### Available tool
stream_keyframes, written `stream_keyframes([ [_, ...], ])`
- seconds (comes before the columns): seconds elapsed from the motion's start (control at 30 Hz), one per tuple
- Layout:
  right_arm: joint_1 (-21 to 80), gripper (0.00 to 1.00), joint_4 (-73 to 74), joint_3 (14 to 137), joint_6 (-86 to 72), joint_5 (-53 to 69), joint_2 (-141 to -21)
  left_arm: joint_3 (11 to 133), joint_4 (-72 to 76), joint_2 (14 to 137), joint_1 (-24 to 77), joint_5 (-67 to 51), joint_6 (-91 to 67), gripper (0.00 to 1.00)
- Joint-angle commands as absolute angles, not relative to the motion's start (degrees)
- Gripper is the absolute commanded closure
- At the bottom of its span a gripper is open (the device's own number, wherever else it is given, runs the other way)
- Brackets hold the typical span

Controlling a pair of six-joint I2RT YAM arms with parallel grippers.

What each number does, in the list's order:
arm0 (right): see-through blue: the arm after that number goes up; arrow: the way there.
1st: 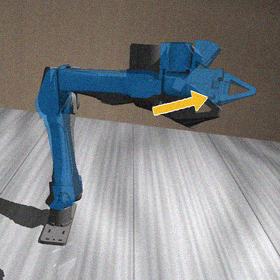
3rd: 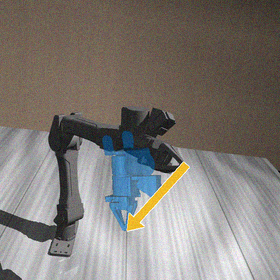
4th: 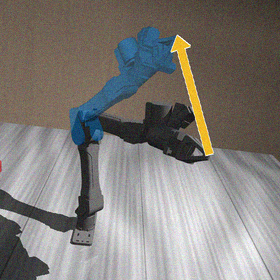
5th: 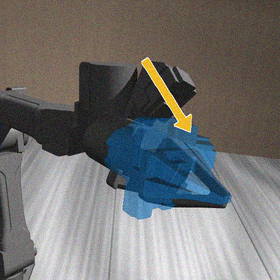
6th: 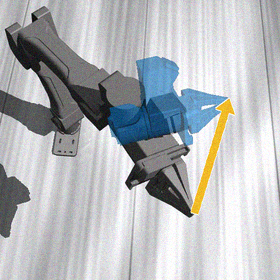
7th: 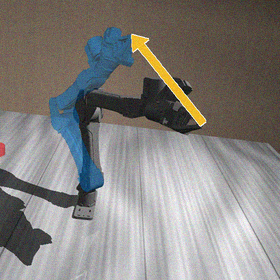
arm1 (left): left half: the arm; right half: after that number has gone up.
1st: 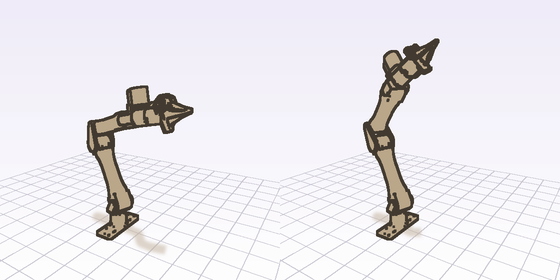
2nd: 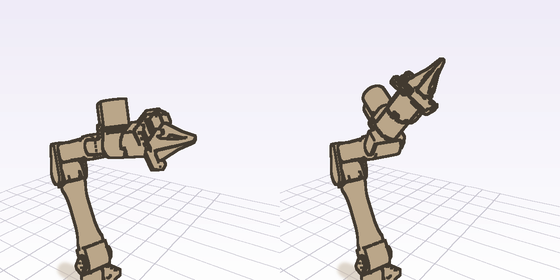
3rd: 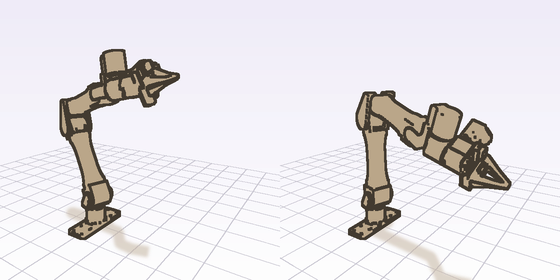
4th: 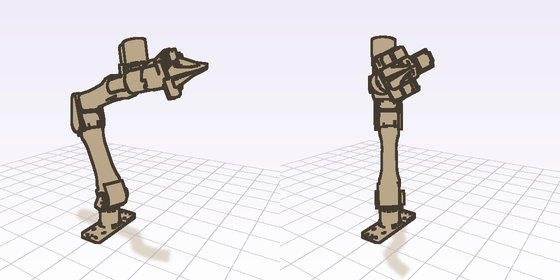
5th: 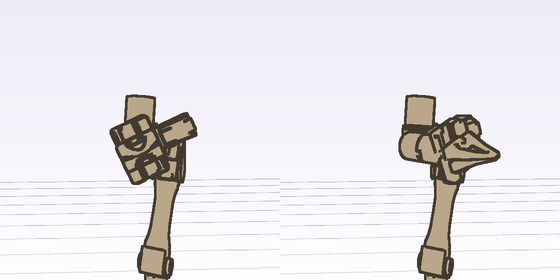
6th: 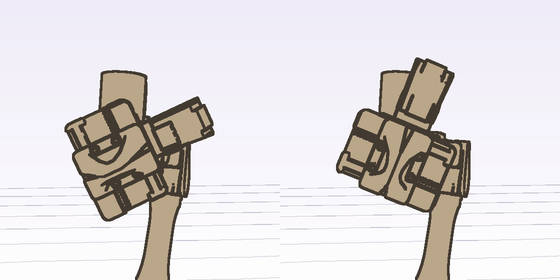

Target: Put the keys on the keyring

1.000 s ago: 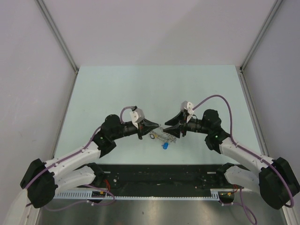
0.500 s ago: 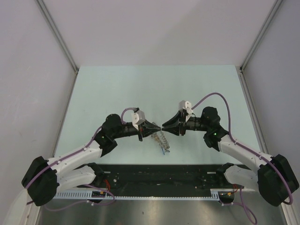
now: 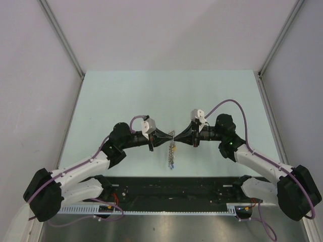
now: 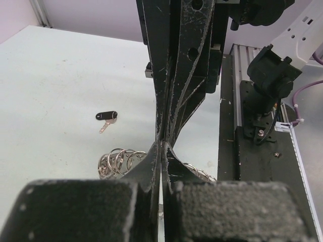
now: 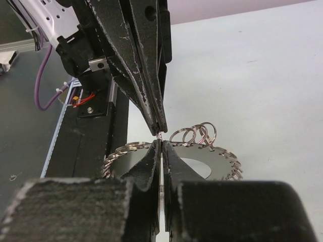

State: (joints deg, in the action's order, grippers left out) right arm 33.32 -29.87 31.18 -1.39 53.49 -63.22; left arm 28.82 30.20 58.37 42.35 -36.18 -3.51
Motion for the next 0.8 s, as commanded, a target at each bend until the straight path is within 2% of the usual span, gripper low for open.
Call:
stream_keyframes([
  [0.0,33.8,1.0,-27.1,34.9,1.1,54.2,-62.8,29.9,33.1,56.5,42.3,-35.6,-3.5,0.98],
  [0.03,33.8,1.0,-26.2,35.2,2.2,53.6,-62.7,30.2,31.7,56.2,42.3,-34.6,-3.2,0.88],
  [0.1,34.1,1.0,-23.2,36.1,3.5,52.7,-62.1,31.7,24.7,54.2,42.3,-33.4,-0.7,0.77],
  [0.13,34.3,1.0,-21.9,36.5,4.3,51.7,-61.9,32.3,22.3,53.4,42.3,-32.7,-0.2,0.66],
  [0.2,34.7,1.0,-17.5,38.0,7.3,50.5,-61.4,34.8,13.7,51.5,42.2,-30.7,4.2,0.57],
  [0.23,34.9,1.0,-16.4,38.3,8.1,49.5,-61.3,35.8,10.8,50.2,42.2,-30.3,6.6,0.49],
  [0.33,35.4,1.0,-12.7,39.5,10.4,47.7,-61.3,40.1,-2.3,50.0,42.1,-30.3,11.3,0.38],
  [0.5,36.9,1.0,-8.4,41.8,14.1,44.7,-61.7,46.9,-12.6,54.9,42.1,-31.9,16.3,0.36],
  [0.67,38.1,1.0,-6.8,43.0,15.6,42.9,-61.8,47.1,-10.9,57.2,42.1,-33.3,16.4,0.36],
  [0.77,38.5,1.0,-6.4,43.4,16.0,42.3,-61.7,47.1,-10.6,57.8,42.2,-32.6,15.9,0.41],
])
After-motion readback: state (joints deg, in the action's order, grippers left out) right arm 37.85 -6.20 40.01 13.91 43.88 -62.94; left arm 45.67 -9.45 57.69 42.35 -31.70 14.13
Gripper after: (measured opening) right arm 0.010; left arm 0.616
